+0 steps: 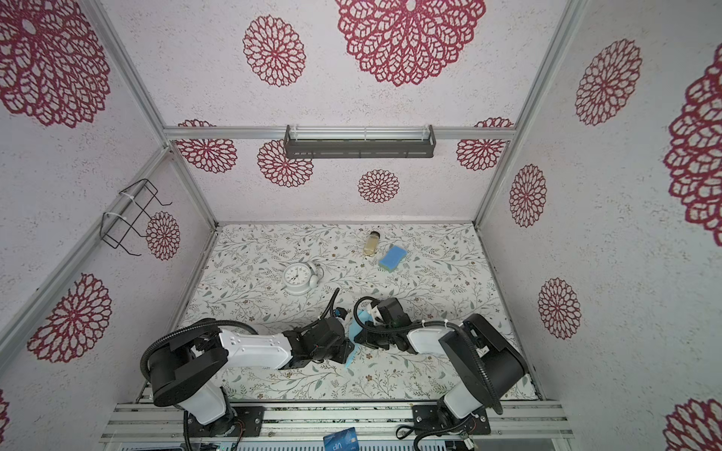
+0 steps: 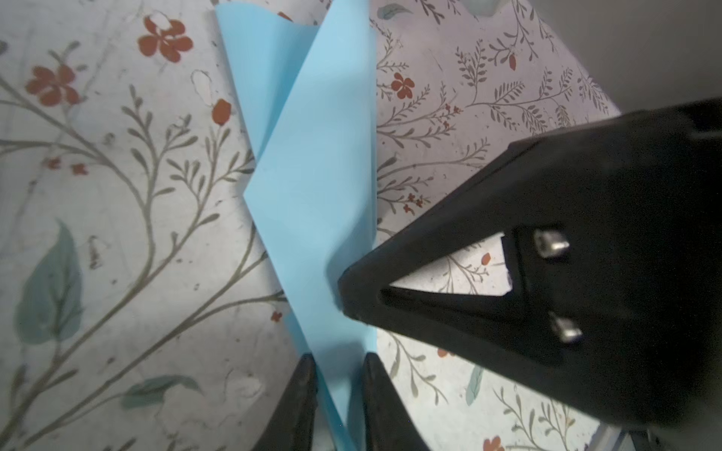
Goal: Fold a paper plane with a square sheet of paper (fold left side to right side)
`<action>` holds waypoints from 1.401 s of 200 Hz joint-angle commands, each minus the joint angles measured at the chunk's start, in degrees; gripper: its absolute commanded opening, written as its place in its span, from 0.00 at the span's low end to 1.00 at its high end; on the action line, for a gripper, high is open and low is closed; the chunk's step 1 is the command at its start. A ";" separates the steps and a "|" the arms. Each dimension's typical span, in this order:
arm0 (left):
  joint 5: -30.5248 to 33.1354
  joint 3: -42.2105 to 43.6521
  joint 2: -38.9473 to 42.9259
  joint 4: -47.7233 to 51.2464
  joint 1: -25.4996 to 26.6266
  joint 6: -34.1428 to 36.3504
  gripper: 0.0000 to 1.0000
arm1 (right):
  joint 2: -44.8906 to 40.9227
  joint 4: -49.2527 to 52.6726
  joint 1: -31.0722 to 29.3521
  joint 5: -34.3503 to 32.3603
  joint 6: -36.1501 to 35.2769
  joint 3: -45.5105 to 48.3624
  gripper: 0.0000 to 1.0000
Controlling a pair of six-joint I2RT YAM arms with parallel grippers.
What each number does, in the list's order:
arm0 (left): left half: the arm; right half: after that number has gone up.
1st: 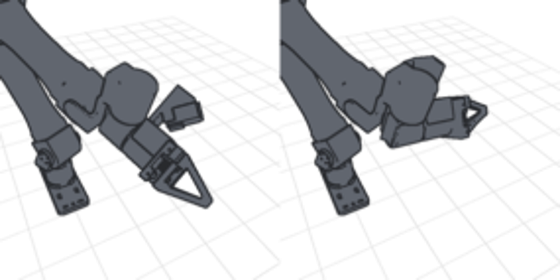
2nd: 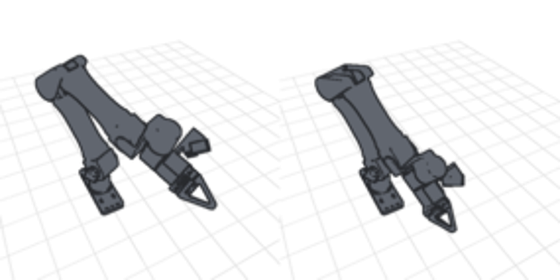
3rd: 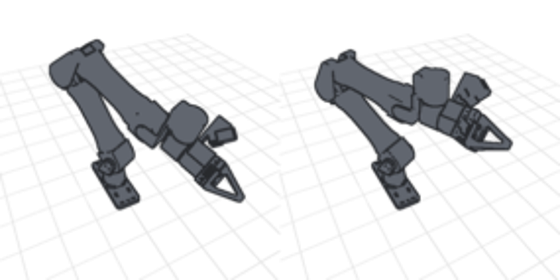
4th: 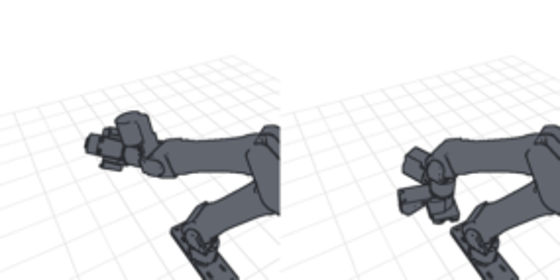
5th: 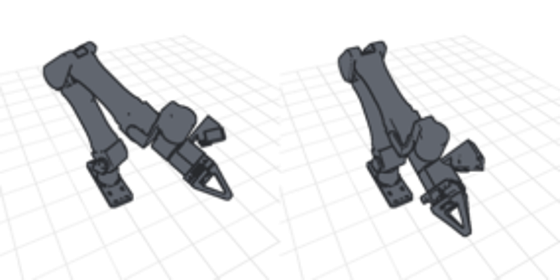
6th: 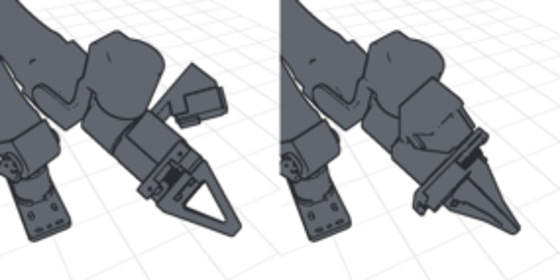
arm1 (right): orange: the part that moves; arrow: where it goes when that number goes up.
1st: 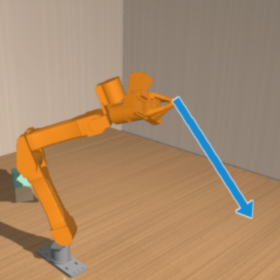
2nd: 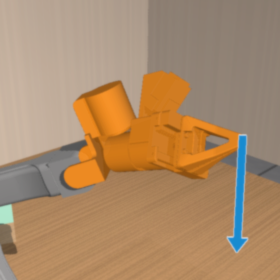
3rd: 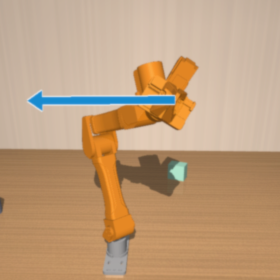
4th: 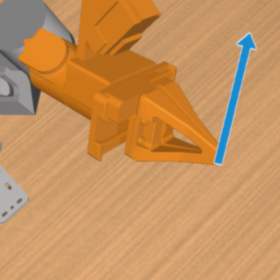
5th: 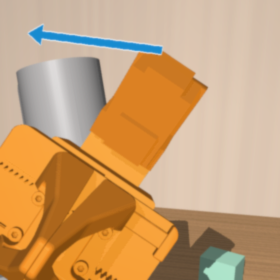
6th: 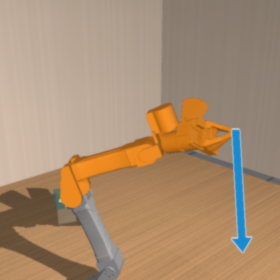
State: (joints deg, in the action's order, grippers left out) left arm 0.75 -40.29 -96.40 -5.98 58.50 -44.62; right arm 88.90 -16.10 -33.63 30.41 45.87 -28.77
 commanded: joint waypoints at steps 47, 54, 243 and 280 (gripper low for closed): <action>-0.73 3.28 6.05 3.38 -2.24 -2.50 0.39 | 0.20 -0.15 -0.39 -3.28 -1.42 2.13 0.00; -0.64 3.58 7.33 3.41 -2.29 -3.03 0.41 | 0.30 -0.18 -0.39 -3.36 -1.40 2.25 0.00; -5.39 1.09 2.05 -4.91 -0.93 -6.10 0.00 | 1.85 -1.57 -0.39 -4.33 -0.69 3.46 0.00; -5.62 1.26 0.91 -5.62 -0.58 -6.35 0.00 | 2.00 -1.66 -0.39 -4.33 -0.43 3.64 0.00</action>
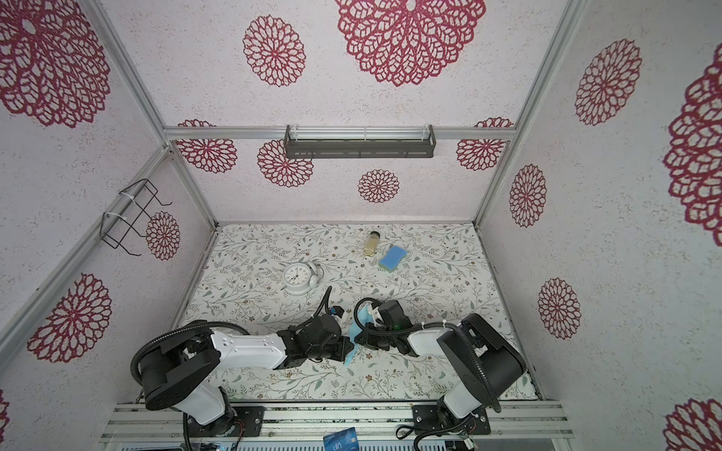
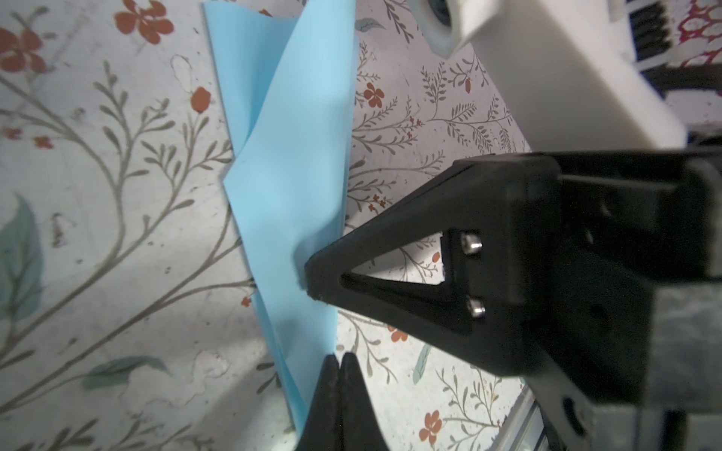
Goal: Fold a paper plane with a square sheet of paper (fold left side to right side)
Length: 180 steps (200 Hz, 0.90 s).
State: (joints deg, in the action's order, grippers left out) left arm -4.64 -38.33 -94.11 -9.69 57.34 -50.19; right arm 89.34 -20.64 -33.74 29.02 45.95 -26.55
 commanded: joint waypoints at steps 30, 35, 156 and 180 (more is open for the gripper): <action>0.33 0.24 -1.86 -2.26 0.63 -1.30 0.00 | 1.59 2.87 -0.28 -2.91 -0.33 1.54 0.00; 0.49 0.50 -1.87 -2.30 0.62 -1.47 0.00 | 1.62 2.85 -0.28 -2.97 -0.39 1.56 0.00; 1.24 3.46 -2.71 -3.49 1.10 -2.89 0.00 | 1.52 2.97 -0.28 -2.91 -0.08 1.67 0.00; 0.99 2.39 -1.24 -2.34 1.22 -2.57 0.00 | 1.61 2.89 -0.28 -3.01 0.01 1.75 0.00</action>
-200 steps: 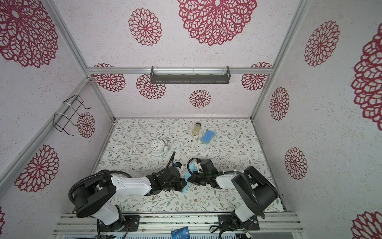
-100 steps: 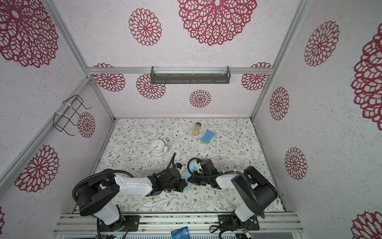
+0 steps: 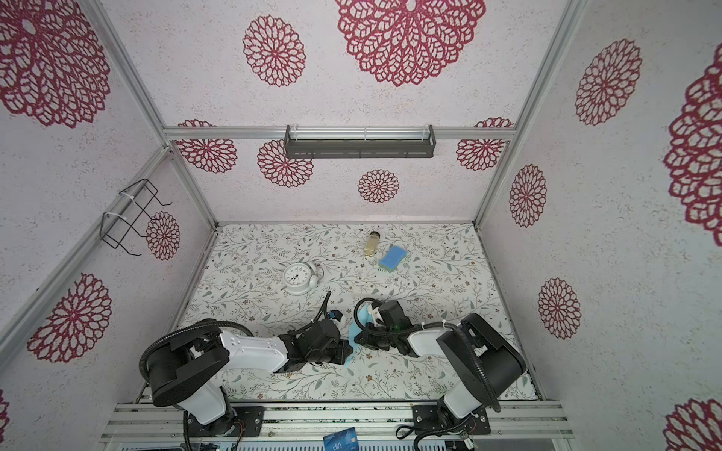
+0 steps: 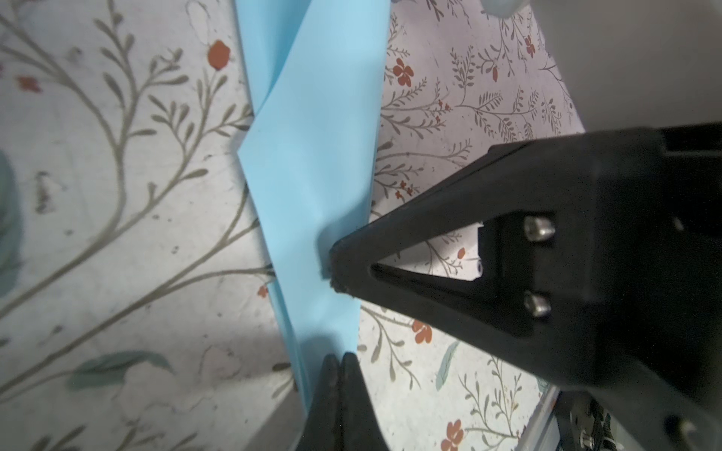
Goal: Fold a paper plane with a square sheet of paper (fold left side to right side)
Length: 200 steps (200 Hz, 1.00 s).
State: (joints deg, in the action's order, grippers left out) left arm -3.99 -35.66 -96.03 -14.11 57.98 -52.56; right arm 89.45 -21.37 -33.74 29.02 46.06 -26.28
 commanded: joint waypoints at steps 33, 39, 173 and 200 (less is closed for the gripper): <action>0.66 -1.34 2.57 2.86 0.95 -0.22 0.00 | 1.96 3.38 -0.28 -3.00 -0.01 1.49 0.00; 0.73 -1.34 2.68 2.71 1.00 -0.37 0.00 | 1.96 3.36 -0.28 -3.02 -0.01 1.57 0.00; 6.23 0.55 6.23 4.15 2.76 -4.80 0.00 | 1.79 3.02 -0.23 -3.09 0.43 2.08 0.00; 6.24 0.59 6.82 3.74 3.19 -4.71 0.00 | 1.78 2.93 -0.28 -3.11 0.58 2.28 0.00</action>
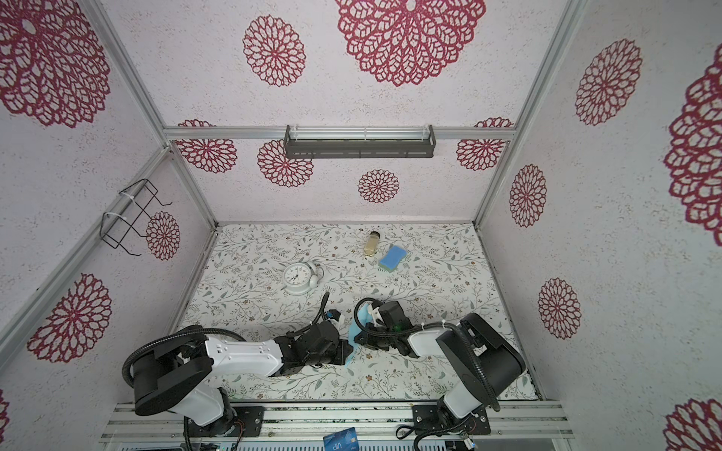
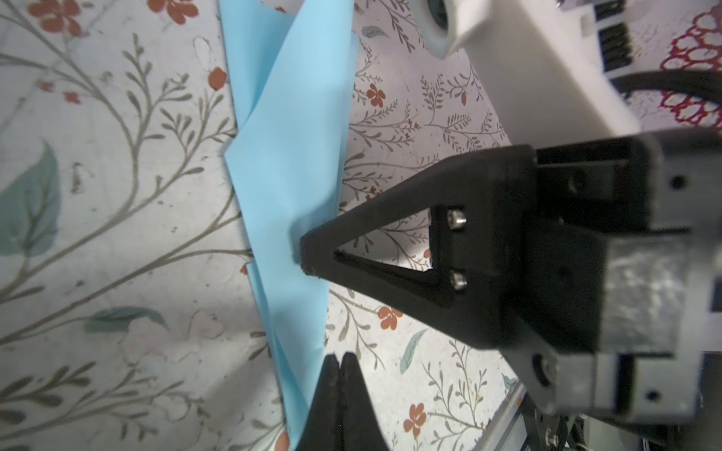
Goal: Fold a paper plane with a square sheet of paper (fold left side to right side)
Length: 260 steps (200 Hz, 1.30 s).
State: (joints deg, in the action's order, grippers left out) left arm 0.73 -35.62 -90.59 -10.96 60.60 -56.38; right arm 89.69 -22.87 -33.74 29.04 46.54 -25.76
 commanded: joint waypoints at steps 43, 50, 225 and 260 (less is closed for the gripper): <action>0.92 -0.07 -0.27 0.68 1.09 -0.66 0.00 | 1.63 4.23 -0.28 -2.96 0.35 1.76 0.00; 1.07 -0.07 -0.53 0.55 1.10 -0.75 0.00 | 1.61 4.19 -0.28 -2.99 0.39 1.74 0.00; 1.84 3.36 -2.78 -0.78 1.28 -2.85 0.00 | 1.69 3.11 -0.28 -3.11 0.85 2.60 0.00; 3.59 1.63 1.04 2.46 1.14 -0.92 0.00 | 1.78 3.05 -0.28 -3.02 0.87 2.76 0.00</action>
State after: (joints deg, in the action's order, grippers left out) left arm 2.31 -33.06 -92.18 -11.25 61.36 -58.28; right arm 89.69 -24.86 -33.74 28.99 47.07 -24.77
